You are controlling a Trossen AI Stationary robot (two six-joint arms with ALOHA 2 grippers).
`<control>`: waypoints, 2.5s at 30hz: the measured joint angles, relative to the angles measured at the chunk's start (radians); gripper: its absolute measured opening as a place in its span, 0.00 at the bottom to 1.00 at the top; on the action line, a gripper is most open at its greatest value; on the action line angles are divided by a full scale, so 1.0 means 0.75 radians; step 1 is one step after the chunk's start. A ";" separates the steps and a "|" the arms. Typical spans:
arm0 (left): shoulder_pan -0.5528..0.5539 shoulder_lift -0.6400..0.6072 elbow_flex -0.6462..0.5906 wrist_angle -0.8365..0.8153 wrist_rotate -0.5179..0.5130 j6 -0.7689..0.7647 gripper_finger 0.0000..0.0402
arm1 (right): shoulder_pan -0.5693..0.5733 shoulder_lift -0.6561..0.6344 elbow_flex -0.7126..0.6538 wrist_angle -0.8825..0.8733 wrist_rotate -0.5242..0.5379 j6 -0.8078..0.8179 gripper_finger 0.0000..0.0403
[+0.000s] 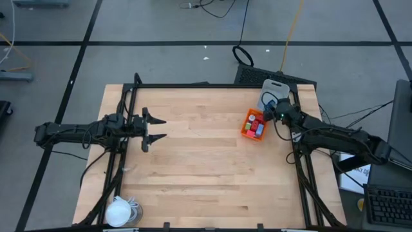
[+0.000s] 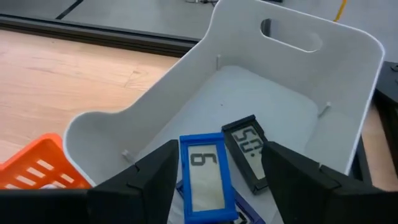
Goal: Pick & Place Office items
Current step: Return to Home Position
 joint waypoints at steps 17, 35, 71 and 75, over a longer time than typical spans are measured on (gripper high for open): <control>0.001 0.000 0.000 0.000 0.000 0.000 0.67 | 0.035 -0.009 -0.002 0.889 -0.634 0.398 0.55; 0.001 0.000 0.000 0.000 0.000 0.000 0.67 | 0.753 0.153 -0.001 0.987 -0.762 0.457 0.56; 0.001 0.000 0.000 0.028 -0.007 0.070 0.67 | 1.198 -0.599 0.001 0.454 -0.647 -0.373 0.57; 0.001 0.000 0.000 -0.065 0.024 0.053 0.67 | 1.198 -0.725 0.001 0.346 -0.527 -0.430 0.56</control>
